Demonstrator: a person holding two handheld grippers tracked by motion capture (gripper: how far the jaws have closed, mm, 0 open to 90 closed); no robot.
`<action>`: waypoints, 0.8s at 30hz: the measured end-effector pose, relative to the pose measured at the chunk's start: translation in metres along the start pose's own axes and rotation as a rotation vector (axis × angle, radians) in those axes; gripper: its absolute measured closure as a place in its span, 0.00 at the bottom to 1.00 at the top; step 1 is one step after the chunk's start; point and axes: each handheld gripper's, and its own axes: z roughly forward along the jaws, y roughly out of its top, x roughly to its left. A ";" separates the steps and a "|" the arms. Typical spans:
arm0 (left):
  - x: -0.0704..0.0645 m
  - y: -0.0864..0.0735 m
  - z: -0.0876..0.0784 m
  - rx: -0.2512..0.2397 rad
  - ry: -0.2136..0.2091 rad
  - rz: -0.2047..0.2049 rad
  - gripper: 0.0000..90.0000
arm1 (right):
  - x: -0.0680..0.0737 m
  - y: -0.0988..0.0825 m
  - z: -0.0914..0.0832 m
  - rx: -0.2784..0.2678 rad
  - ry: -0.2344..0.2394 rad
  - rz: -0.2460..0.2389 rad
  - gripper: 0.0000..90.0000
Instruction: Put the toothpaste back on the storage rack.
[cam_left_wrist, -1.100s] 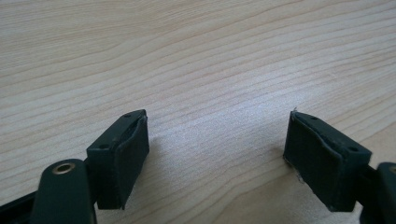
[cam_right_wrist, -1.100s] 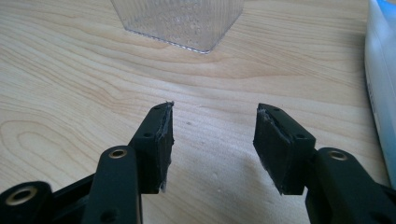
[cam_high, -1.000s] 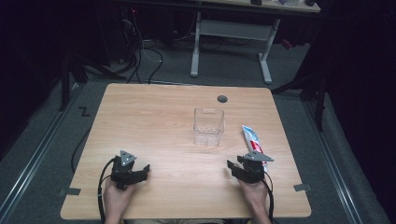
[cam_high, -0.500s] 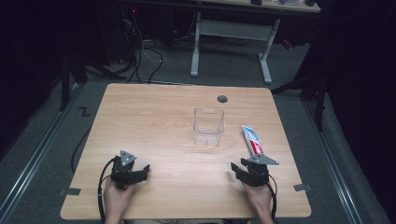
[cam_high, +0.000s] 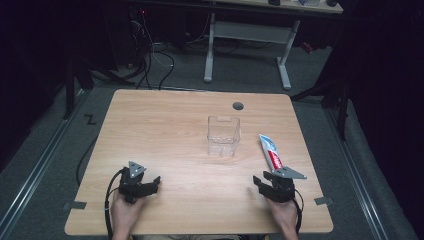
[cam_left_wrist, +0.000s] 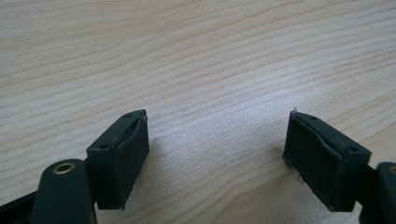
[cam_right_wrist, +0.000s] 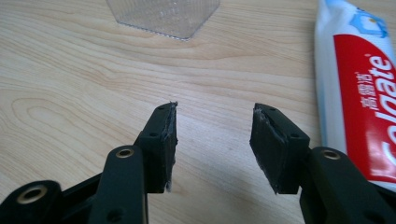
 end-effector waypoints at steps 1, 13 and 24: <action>0.000 0.000 0.000 0.000 0.000 0.000 0.25 | -0.001 0.000 -0.001 0.000 -0.005 0.003 0.56; 0.000 0.000 0.000 0.000 0.000 0.000 0.25 | -0.011 0.001 -0.012 -0.040 -0.023 0.033 0.56; 0.000 0.000 0.000 0.000 0.000 0.000 0.25 | -0.029 0.012 -0.020 -0.060 -0.045 0.071 0.59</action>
